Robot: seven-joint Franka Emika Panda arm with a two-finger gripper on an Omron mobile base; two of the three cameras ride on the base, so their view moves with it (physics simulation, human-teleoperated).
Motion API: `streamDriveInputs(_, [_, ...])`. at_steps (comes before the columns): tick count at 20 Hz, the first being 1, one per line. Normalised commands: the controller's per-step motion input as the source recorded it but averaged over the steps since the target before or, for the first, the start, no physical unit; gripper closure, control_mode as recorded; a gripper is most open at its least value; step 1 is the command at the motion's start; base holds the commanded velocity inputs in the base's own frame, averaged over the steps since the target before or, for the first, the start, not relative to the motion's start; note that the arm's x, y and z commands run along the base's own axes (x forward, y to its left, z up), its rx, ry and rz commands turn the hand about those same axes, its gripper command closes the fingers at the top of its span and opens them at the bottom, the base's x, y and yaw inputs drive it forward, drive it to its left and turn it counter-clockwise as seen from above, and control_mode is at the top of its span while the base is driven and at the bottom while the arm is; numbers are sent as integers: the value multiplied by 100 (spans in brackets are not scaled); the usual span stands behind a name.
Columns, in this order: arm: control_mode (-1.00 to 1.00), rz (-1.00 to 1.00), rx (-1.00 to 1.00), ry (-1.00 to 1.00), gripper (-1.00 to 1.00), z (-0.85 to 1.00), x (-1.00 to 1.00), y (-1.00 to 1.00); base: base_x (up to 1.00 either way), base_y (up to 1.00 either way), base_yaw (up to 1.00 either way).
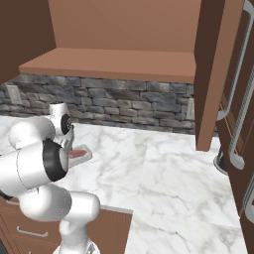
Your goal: Retrieve the tupperware from the cabinet, then place the raw meat into the tupperware to avoid contamination.
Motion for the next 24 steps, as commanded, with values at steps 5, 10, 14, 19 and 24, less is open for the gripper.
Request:
streamDriveInputs(5, [-100, 1, 0, -3, -100, 7, -56, -55, 0, 0, 0])
streamDriveInputs(10, [-100, 6, 0, -2, -100, 0, -54, -56, 0, 0, 0])
streamDriveInputs(14, [-100, 11, 0, -7, -100, 0, -13, -65, 0, 0, 0])
streamDriveInputs(19, [-100, 7, 6, -9, -100, 0, -7, -74, 0, 0, 0])
streamDriveInputs(24, [-100, 3, 3, -4, -100, -2, -5, -75, 0, 0, 0])
